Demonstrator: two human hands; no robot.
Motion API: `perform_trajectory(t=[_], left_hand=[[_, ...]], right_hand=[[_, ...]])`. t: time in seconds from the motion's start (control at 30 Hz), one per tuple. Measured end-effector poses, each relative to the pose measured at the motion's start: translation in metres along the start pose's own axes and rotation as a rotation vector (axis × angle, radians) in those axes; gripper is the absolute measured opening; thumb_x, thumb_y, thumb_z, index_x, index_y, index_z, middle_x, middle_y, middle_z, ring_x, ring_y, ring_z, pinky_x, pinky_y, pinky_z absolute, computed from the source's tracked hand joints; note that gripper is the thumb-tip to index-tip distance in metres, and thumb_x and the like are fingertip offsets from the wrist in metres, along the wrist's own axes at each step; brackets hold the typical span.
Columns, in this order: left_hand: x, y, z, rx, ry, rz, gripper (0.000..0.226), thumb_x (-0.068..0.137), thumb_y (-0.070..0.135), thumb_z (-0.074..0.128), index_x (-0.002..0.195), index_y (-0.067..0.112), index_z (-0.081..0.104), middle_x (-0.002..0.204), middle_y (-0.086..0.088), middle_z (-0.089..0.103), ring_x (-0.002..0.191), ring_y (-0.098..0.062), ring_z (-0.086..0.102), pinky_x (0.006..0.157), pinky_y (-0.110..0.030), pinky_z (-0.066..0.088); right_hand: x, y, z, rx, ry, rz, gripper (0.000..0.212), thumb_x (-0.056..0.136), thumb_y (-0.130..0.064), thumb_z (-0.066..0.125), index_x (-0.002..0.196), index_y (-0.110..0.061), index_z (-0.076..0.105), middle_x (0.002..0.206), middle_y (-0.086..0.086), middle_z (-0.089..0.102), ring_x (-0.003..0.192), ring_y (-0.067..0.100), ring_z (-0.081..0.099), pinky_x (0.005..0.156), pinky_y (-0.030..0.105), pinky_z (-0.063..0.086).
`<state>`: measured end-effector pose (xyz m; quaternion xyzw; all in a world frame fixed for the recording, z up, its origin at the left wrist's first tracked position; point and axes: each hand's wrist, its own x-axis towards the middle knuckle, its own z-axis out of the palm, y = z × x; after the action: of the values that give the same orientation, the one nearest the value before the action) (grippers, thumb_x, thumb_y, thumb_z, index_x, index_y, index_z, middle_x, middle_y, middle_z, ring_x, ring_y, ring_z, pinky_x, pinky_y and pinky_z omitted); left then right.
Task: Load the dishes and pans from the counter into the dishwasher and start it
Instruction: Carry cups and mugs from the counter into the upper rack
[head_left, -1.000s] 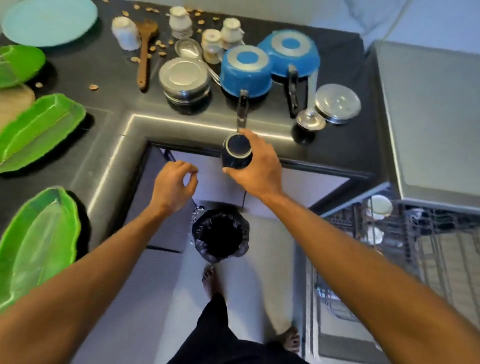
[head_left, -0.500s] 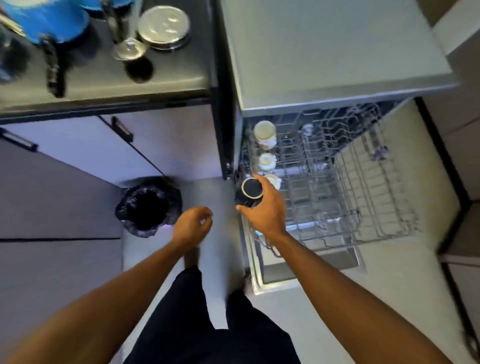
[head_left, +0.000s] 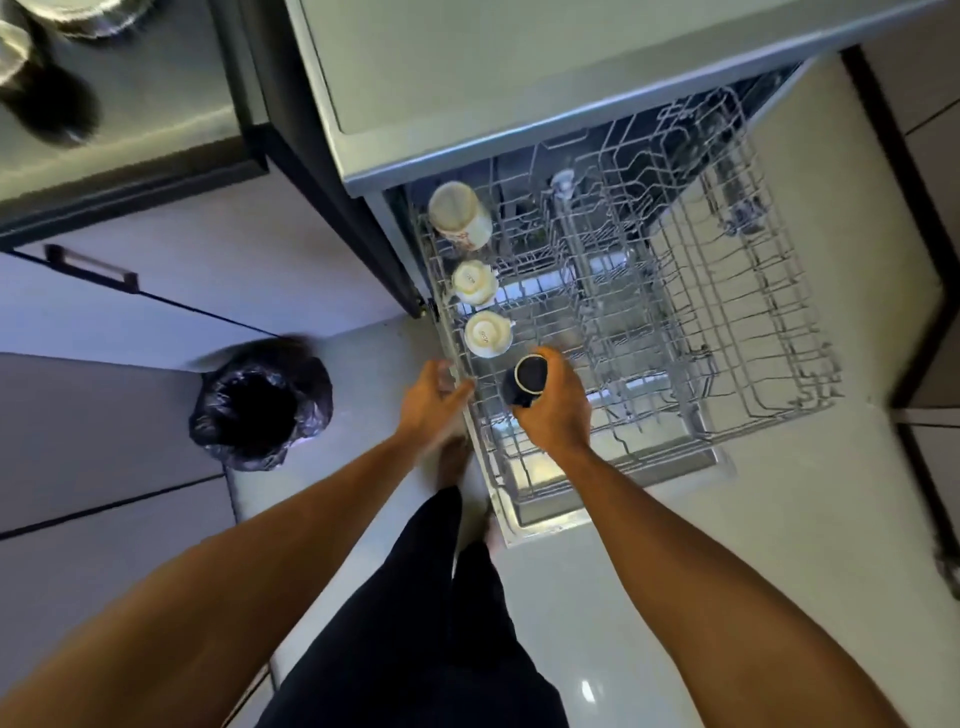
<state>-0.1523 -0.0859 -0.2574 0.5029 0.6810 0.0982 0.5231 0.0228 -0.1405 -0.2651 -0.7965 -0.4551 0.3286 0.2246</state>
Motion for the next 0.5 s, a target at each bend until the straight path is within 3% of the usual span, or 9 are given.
perform_trajectory(t=[0.07, 0.2, 0.37, 0.5], left_hand=[[0.01, 0.001, 0.003, 0.007, -0.006, -0.022, 0.051, 0.087, 0.038, 0.068, 0.125, 0.009, 0.053, 0.095, -0.003, 0.065, 0.094, -0.025, 0.065, 0.081, -0.037, 0.052], [0.016, 0.008, 0.005, 0.042, -0.023, -0.013, 0.033, 0.09, 0.029, 0.067, 0.117, 0.012, 0.059, 0.096, -0.001, 0.066, 0.09, -0.018, 0.063, 0.075, -0.03, 0.049], [0.022, 0.005, 0.002, 0.069, -0.061, 0.01, 0.014, 0.088, 0.02, 0.067, 0.102, 0.017, 0.062, 0.087, 0.009, 0.064, 0.076, 0.003, 0.058, 0.064, -0.015, 0.044], [0.025, 0.004, -0.001, 0.081, -0.1, 0.043, 0.016, 0.086, 0.018, 0.069, 0.1, 0.015, 0.063, 0.086, 0.01, 0.065, 0.076, 0.001, 0.06, 0.066, -0.013, 0.046]], right_hand=[[0.008, 0.002, 0.012, -0.016, -0.032, -0.055, 0.076, 0.066, -0.015, 0.087, 0.131, -0.024, 0.048, 0.126, 0.004, 0.058, 0.112, 0.028, 0.058, 0.085, 0.044, 0.055], [0.016, 0.001, 0.026, -0.112, -0.092, -0.121, 0.082, 0.06, -0.004, 0.086, 0.13, -0.023, 0.047, 0.128, 0.003, 0.055, 0.114, 0.026, 0.053, 0.083, 0.045, 0.055], [0.018, 0.012, 0.039, -0.179, -0.138, -0.151, 0.09, 0.058, 0.001, 0.084, 0.136, -0.02, 0.043, 0.136, 0.008, 0.05, 0.123, 0.031, 0.05, 0.086, 0.051, 0.056], [0.019, 0.014, 0.044, -0.25, -0.157, -0.191, 0.091, 0.06, 0.0, 0.085, 0.139, -0.018, 0.043, 0.141, 0.01, 0.045, 0.126, 0.033, 0.049, 0.087, 0.049, 0.057]])
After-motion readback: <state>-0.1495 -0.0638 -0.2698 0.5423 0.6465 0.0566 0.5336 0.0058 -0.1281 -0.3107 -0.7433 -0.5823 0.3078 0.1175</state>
